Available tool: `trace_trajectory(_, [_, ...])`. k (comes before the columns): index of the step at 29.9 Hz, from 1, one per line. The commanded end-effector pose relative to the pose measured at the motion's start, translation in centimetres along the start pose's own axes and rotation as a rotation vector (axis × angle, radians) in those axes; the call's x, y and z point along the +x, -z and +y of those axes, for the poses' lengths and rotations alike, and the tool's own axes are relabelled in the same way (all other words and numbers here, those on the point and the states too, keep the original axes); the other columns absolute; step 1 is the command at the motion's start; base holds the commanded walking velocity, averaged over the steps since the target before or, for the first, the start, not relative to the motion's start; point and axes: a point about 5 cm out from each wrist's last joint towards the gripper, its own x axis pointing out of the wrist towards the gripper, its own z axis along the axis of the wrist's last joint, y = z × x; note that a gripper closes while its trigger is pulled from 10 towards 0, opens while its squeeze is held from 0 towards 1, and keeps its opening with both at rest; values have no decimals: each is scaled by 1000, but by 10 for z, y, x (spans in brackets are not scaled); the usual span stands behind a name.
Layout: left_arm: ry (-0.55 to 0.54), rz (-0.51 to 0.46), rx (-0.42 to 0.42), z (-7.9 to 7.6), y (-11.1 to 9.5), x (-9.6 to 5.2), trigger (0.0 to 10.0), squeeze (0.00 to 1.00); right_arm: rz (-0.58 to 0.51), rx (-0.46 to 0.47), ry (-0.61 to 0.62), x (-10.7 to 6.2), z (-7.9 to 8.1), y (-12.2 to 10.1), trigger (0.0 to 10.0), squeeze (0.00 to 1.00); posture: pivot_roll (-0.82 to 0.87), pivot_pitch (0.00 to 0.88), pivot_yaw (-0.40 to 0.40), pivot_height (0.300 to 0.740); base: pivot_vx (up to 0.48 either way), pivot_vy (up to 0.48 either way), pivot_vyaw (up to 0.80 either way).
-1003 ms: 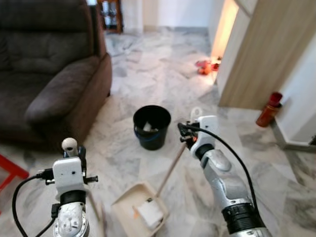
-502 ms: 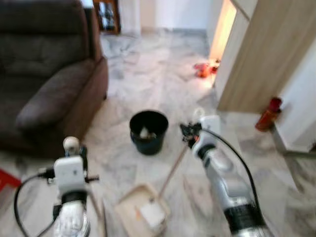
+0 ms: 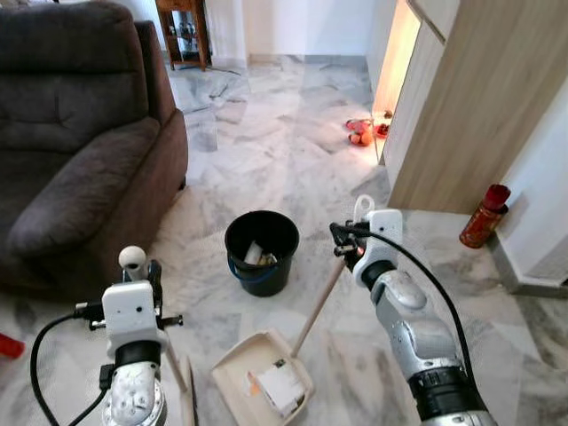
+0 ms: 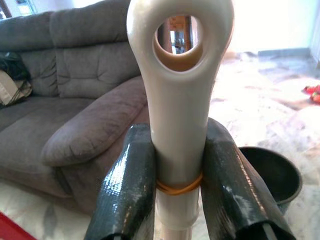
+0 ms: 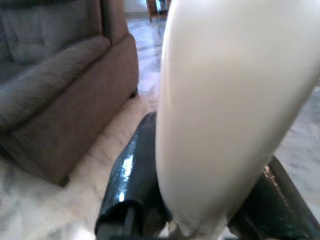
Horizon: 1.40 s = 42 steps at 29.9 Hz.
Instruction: Sweep floor
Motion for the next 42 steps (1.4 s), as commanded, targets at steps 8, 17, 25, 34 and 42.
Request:
trace_trajectory(8, [1,-41,18,0,-8,2,10000,0,-62,20,-7,1,0,-14,10000,0,-149,69,47,740,374,0,0])
trace_trajectory(17, [1,-41,20,0,-8,2,10000,0,-56,3,-5,2,0,-14,10000,0,-148,72,47,740,373,0,0])
trace_trajectory(25, [3,-46,21,0,-8,1,10000,0,-56,-3,-5,2,0,-14,10000,0,-148,74,47,740,0,0,0])
trace_trajectory(34, [18,-44,35,-1,-6,0,10000,0,9,-41,10,5,-3,-12,10000,0,-147,66,51,740,0,0,0])
trace_trajectory(42, [26,-45,56,0,-3,-1,10000,0,42,-42,30,8,-9,-23,10000,0,-150,59,54,740,0,0,0])
